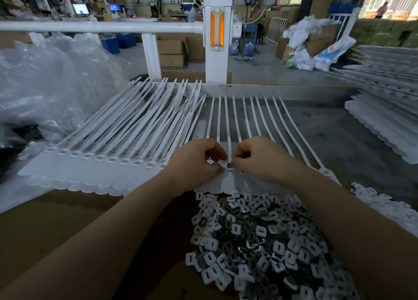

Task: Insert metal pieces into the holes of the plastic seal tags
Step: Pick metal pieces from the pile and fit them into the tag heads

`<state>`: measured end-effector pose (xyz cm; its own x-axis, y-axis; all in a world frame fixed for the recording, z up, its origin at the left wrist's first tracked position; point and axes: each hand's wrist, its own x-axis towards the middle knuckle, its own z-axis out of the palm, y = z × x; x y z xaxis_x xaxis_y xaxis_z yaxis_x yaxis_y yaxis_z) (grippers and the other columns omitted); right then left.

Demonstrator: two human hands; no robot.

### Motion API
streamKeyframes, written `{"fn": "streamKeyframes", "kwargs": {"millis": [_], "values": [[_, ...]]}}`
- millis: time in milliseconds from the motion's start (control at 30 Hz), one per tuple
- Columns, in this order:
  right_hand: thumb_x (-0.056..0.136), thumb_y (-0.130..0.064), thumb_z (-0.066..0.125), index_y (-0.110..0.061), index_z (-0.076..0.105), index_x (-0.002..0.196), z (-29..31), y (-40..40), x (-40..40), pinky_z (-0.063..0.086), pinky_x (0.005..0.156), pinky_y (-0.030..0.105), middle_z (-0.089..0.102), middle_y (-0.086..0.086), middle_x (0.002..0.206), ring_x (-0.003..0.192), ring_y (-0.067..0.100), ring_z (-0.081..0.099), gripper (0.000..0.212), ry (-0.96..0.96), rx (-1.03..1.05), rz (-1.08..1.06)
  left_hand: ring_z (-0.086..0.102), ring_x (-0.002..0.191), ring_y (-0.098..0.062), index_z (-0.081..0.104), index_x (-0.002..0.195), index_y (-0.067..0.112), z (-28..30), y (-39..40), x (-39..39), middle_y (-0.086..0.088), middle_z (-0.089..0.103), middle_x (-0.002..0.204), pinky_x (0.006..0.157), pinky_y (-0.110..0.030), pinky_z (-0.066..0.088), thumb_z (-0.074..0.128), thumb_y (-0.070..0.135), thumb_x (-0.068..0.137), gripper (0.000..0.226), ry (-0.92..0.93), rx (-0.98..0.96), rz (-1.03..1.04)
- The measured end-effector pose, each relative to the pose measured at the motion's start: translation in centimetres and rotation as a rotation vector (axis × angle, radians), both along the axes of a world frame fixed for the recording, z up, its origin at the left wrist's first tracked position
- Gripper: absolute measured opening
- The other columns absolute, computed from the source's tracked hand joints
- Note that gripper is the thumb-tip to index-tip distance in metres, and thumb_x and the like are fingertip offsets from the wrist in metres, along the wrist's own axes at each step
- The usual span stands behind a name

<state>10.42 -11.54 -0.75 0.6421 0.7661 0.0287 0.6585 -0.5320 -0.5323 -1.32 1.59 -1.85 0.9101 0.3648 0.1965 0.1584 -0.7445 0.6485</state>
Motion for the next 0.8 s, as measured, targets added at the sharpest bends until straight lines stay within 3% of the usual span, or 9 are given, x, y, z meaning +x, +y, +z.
{"fn": "streamKeyframes", "kwargs": {"millis": [167,367,533,633,800], "values": [[0.084,-0.025,0.065,-0.020,0.068,0.079,0.1,0.0,-0.1,0.053,0.062,0.029,0.068,-0.003,0.076,0.073,0.012,0.064,0.008,-0.014,-0.025,0.023,0.060,0.084,-0.002,0.066,0.085,0.037,-0.1,0.1,-0.1,0.015,0.064,0.086,0.078,-0.026,0.052,0.075,0.017,0.080,0.022,-0.017,0.041,-0.025],[0.083,-0.026,0.067,-0.024,0.064,0.075,0.2,0.0,-0.1,0.046,0.057,0.022,0.066,-0.006,0.078,0.071,0.007,0.061,0.009,-0.003,-0.032,0.025,0.057,0.089,-0.005,0.065,0.084,0.045,0.1,-0.2,-0.1,0.014,0.061,0.091,0.094,-0.045,0.047,0.072,0.023,0.081,0.023,-0.009,0.168,-0.049],[0.084,-0.024,0.068,-0.027,0.065,0.075,0.4,-0.2,0.1,0.053,0.063,0.025,0.068,-0.008,0.079,0.075,0.007,0.063,0.010,0.056,-0.025,0.019,0.052,0.092,-0.003,0.070,0.095,0.045,-0.1,-0.1,-0.2,0.015,0.057,0.092,0.098,-0.035,0.033,0.065,0.030,0.084,0.020,0.001,0.290,-0.048],[0.087,-0.021,0.064,-0.029,0.065,0.075,0.5,-0.3,0.5,0.049,0.058,0.024,0.066,-0.008,0.075,0.071,0.006,0.062,0.014,0.110,0.025,-0.008,0.052,0.096,-0.003,0.069,0.096,0.047,-0.1,0.0,-0.2,0.015,0.056,0.094,0.094,-0.030,0.026,0.064,0.031,0.085,0.020,0.012,0.325,-0.055],[0.091,-0.020,0.060,-0.028,0.065,0.081,0.4,-0.4,0.9,0.052,0.061,0.026,0.067,-0.004,0.081,0.074,0.012,0.063,0.014,0.185,0.075,-0.032,0.053,0.094,-0.003,0.070,0.098,0.044,-0.2,0.2,-0.1,0.016,0.056,0.092,0.093,-0.032,0.033,0.065,0.031,0.085,0.019,0.004,0.335,-0.075]]}}
